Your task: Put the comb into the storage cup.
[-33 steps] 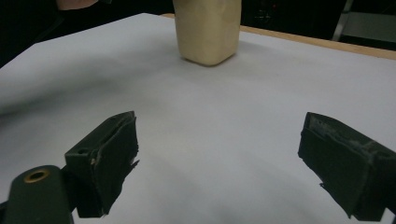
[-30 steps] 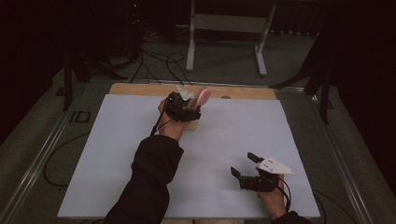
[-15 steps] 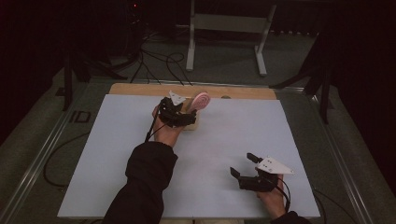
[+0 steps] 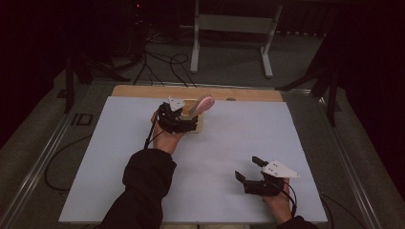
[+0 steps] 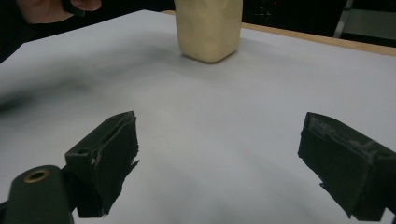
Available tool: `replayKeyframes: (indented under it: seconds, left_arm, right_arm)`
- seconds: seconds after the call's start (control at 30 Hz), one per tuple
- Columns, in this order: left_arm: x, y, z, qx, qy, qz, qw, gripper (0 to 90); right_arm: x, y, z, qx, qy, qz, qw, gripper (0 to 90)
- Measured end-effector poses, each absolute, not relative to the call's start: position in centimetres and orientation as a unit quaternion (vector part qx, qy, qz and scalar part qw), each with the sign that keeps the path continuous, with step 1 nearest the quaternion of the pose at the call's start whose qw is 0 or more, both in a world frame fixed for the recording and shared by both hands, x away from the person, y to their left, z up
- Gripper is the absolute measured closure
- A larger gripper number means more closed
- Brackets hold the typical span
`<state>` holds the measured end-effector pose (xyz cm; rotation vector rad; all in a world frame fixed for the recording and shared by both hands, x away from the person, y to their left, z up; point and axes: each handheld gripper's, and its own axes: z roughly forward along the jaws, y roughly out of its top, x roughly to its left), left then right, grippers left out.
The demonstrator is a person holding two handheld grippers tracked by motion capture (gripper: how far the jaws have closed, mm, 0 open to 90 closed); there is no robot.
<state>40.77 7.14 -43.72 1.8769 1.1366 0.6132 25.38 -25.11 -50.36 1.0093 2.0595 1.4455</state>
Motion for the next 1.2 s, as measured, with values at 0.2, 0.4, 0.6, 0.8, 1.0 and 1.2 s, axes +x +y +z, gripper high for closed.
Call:
replayKeyframes:
  seconds: [0.2,0.4,0.6,0.8,1.0,1.2]
  left_arm:
    - [40.1,7.6,-43.9,0.751,0.448,0.245,0.419,8.1]
    - [39.4,8.1,-44.2,0.756,0.44,0.244,0.418,4.0]
    - [38.7,8.7,-44.3,0.76,0.433,0.241,0.42,0.6]
    - [37.8,9.5,-44.8,0.758,0.431,0.242,0.425,0.0]
    - [36.7,10.9,-45.5,0.751,0.438,0.237,0.434,0.0]
    - [35.7,12.3,-46.3,0.746,0.443,0.23,0.44,0.0]
  right_arm:
    - [25.4,-25.1,-50.4,0.363,0.743,0.521,0.213,11.6]
    - [25.4,-25.1,-50.4,0.363,0.743,0.521,0.213,11.6]
    - [25.4,-25.1,-50.4,0.363,0.743,0.52,0.213,11.6]
    - [25.4,-25.0,-50.4,0.363,0.744,0.519,0.214,11.6]
    - [25.4,-25.0,-50.4,0.363,0.744,0.519,0.214,11.6]
    - [25.4,-24.9,-50.4,0.362,0.745,0.519,0.212,11.6]
